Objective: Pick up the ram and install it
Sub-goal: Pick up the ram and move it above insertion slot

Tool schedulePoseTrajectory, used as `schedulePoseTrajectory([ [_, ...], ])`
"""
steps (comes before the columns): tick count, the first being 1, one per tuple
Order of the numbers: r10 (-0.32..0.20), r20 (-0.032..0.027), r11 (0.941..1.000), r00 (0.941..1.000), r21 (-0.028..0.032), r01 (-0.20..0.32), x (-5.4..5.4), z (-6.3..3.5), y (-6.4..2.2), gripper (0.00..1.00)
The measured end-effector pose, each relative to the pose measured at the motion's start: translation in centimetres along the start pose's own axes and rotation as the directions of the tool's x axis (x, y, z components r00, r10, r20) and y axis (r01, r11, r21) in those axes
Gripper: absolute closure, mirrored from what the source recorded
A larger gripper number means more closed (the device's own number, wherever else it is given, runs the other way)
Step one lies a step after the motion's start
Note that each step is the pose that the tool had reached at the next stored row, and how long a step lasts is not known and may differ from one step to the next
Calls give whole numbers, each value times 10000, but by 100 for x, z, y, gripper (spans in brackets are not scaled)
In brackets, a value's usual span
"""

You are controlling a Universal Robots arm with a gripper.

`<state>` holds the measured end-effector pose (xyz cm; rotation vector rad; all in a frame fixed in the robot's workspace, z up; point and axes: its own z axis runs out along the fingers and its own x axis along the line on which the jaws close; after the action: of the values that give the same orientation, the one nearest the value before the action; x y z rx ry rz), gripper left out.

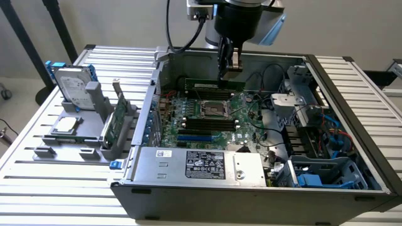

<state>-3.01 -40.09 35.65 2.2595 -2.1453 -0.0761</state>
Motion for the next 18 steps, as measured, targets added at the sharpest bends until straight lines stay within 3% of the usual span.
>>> schedulePoseTrajectory([
  [10,124,-5,9998,9999,160,-124,1,135,-6,87],
  [18,208,-5,9995,9998,226,-207,-1,269,-14,87],
])
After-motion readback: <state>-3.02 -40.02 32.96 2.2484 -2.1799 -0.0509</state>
